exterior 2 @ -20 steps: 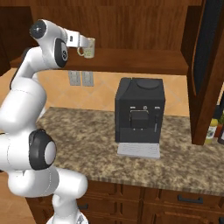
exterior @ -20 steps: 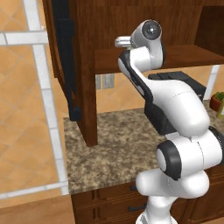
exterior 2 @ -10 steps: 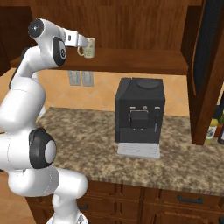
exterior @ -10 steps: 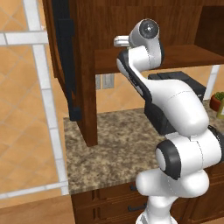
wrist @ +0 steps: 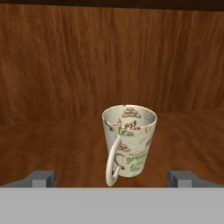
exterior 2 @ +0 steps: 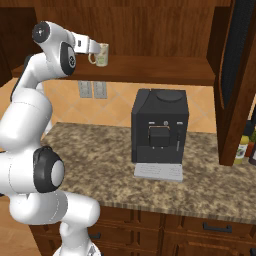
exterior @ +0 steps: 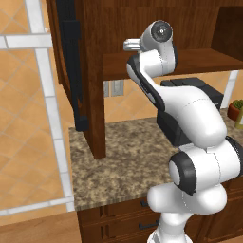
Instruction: Gather all objects into one cabinet and sort the glasses and bowls to opposite sides.
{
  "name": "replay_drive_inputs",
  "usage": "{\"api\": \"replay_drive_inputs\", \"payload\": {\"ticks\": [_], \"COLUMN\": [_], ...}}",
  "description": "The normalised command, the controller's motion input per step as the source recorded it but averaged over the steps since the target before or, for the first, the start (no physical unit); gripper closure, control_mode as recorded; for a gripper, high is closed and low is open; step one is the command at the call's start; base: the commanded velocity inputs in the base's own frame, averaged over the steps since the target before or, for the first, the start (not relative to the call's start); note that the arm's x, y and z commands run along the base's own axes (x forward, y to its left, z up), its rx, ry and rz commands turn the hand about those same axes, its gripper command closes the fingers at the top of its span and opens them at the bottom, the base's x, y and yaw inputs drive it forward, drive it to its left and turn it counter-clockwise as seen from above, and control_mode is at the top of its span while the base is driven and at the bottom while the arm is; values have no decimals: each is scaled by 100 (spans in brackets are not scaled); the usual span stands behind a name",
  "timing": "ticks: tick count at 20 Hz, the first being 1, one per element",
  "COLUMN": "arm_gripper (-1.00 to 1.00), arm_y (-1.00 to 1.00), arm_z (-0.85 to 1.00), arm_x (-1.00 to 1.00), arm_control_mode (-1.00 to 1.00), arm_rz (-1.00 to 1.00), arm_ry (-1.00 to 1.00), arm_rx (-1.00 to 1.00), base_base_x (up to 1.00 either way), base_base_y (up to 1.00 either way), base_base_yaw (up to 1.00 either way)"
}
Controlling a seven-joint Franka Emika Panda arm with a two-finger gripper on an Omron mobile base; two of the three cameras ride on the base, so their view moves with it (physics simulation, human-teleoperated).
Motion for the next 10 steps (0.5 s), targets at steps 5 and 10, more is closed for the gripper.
{"api": "replay_drive_inputs", "payload": {"ticks": [5, 10], "arm_gripper": [-100, -100], "arm_y": [0, 0], "arm_z": [0, 0], "arm_x": [3, 7], "arm_control_mode": [-100, -100], "arm_rz": [-1, -10], "arm_ry": [0, 0], "arm_rx": [0, 0], "base_base_x": [0, 0], "base_base_y": [0, 0], "base_base_yaw": [0, 0]}}
